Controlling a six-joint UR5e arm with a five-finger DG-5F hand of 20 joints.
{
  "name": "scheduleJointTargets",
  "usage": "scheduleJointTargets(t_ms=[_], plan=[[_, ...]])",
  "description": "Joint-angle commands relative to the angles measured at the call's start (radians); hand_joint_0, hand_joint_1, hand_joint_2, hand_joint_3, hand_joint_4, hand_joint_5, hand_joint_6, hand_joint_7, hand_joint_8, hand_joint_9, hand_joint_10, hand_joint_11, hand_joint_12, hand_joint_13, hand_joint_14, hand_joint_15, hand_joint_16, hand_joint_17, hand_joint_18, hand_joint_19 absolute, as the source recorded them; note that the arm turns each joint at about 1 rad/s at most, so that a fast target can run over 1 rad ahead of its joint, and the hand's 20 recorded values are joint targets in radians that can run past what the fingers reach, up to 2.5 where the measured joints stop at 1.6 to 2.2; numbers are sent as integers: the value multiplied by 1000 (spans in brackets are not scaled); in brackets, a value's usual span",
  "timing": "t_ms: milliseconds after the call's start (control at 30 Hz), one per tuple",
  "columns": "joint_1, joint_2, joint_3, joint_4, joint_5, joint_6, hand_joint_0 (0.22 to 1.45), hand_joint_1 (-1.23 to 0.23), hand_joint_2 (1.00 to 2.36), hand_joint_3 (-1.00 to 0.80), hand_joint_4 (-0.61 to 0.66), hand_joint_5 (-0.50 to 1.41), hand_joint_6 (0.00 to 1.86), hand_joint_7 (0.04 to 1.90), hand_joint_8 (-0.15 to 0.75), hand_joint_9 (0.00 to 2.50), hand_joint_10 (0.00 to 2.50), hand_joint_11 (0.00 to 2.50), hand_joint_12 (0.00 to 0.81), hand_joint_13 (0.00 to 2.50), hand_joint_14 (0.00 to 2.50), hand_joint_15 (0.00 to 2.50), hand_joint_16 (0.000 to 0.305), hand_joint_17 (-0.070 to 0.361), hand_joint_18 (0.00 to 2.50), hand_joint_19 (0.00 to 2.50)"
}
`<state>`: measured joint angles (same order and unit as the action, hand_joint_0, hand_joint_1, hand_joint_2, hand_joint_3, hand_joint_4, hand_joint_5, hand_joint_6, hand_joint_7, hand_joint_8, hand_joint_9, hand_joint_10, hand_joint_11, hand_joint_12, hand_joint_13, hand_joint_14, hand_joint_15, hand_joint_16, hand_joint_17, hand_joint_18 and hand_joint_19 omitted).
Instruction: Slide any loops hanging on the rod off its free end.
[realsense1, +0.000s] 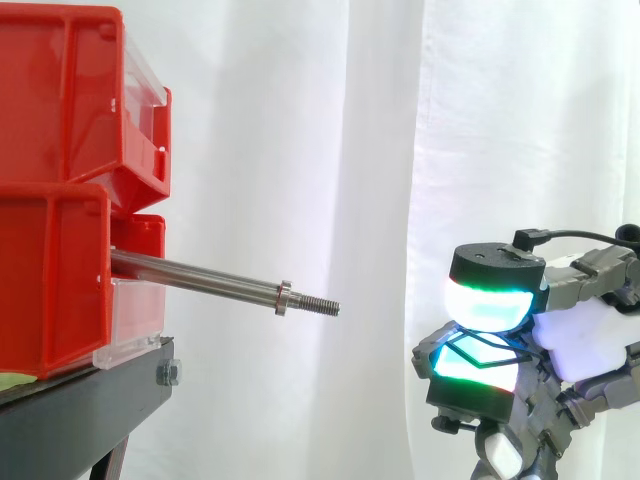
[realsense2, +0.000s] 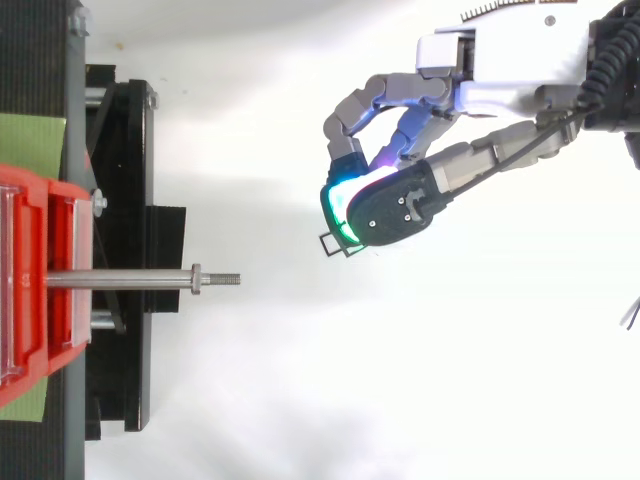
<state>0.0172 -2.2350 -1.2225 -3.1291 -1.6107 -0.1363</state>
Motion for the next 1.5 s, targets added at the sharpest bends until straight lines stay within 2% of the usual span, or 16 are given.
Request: scheduleJointTargets(t_ms=[0,233,367,700,767,833,1033,1333,1467], plan=[[0,0,0,0,0,0,567,-548,1023,-162,44,-187,861,1332,301,895,11,303,269,836,5,129,43,97,747,339],[0,0,1,-2,0,0,567,-389,1018,-188,66,-189,868,1356,298,908,9,309,273,820,5,141,44,100,708,376],[1,0,1,-3,0,1,569,-381,1019,-187,87,-187,868,1343,309,915,9,308,274,819,6,145,44,99,701,381],[0,0,1,-6,0,0,564,-517,1022,-164,123,-181,860,1324,313,908,12,304,274,823,6,140,44,98,719,353],[0,0,0,-6,0,0,568,-537,1021,-198,143,-182,853,1324,309,907,9,306,273,825,5,144,43,98,727,355],[0,0,0,-6,0,0,559,-598,1015,-315,157,-184,850,1316,312,907,12,301,275,831,5,138,44,99,737,344],[0,0,0,-6,0,0,575,-578,1005,-447,162,-184,848,1288,309,922,9,308,270,850,6,132,43,97,761,340],[0,0,1,-6,0,0,578,-497,1000,-500,171,-181,837,1277,314,942,9,307,267,866,5,132,43,96,778,337],[0,0,1,-6,0,0,566,-594,1000,-500,178,-181,833,1273,310,938,9,311,270,867,5,130,43,97,784,332]])
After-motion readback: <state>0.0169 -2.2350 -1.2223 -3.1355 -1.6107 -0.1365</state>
